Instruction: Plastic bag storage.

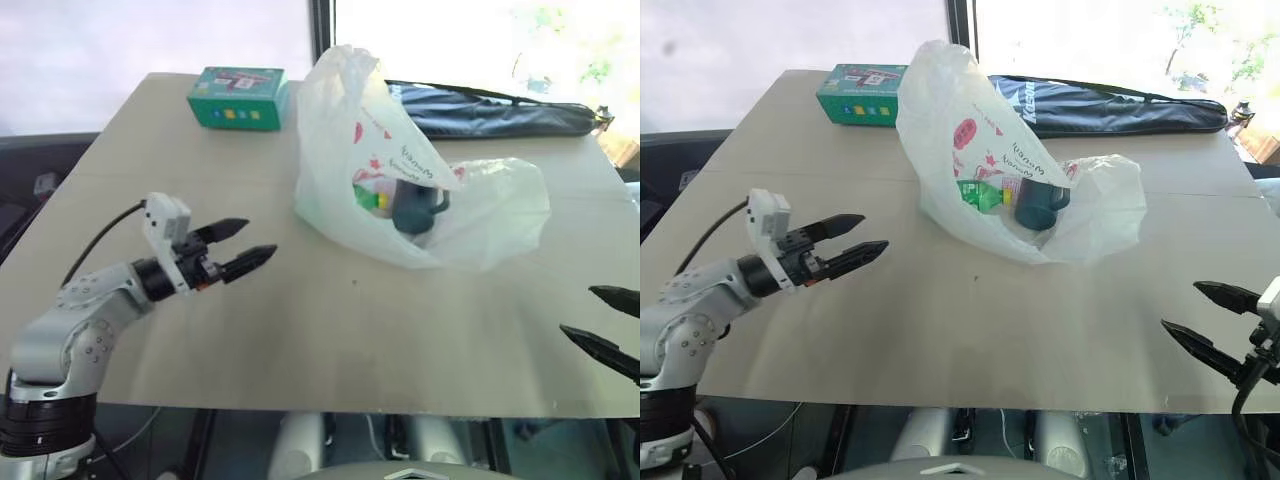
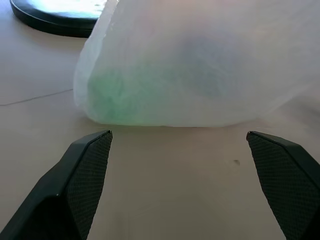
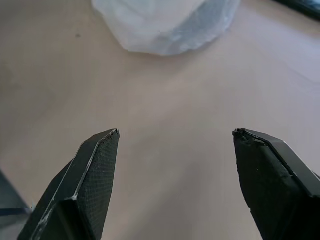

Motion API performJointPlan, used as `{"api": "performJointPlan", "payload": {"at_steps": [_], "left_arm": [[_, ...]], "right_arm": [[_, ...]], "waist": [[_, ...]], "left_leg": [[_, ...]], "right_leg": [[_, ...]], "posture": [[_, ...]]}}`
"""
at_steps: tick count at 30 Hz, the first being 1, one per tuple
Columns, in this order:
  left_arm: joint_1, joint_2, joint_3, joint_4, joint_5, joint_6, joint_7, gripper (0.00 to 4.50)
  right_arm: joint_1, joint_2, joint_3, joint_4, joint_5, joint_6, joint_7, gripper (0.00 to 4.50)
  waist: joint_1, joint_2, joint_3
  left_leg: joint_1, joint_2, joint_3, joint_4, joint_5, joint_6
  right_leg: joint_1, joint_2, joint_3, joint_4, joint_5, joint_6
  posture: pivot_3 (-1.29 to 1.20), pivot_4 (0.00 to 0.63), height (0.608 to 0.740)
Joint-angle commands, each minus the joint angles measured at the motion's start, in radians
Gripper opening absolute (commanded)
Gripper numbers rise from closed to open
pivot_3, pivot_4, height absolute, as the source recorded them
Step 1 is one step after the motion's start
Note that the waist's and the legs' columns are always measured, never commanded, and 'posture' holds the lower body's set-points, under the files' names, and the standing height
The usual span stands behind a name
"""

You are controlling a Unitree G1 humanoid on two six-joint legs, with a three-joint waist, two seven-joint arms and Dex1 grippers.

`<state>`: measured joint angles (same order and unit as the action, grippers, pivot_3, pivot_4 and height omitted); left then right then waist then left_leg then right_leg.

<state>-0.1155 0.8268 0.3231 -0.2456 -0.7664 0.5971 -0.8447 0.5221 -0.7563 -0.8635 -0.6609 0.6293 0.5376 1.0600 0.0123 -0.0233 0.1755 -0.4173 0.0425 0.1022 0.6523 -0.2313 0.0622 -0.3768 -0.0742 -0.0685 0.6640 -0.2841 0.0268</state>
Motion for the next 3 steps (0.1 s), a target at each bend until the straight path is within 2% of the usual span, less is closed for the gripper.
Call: {"api": "performJointPlan", "payload": {"at_steps": [1, 3], "left_arm": [[0.023, 0.025, 0.060, 0.008, 0.008, -0.016, -0.035, 4.48], [0.045, 0.029, 0.080, 0.007, 0.009, -0.008, -0.040, 4.48]], "right_arm": [[-0.021, -0.004, 0.018, 0.044, -0.035, -0.076, -0.004, 3.66], [-0.028, -0.008, 0.042, 0.064, -0.052, -0.102, -0.001, 3.66]], "waist": [[0.000, 0.001, -0.001], [0.000, 0.001, -0.001]], "left_leg": [[0.000, 0.000, 0.000, 0.000, 0.001, -0.002], [0.000, -0.001, 0.000, -0.001, 0.004, 0.001]], "right_leg": [[0.000, 0.000, 0.000, 0.000, 0.000, 0.000], [0.000, -0.001, 0.000, 0.000, 0.000, -0.001]], "posture": [[0.00, 0.150, 0.740], [0.00, 0.150, 0.740]]}}
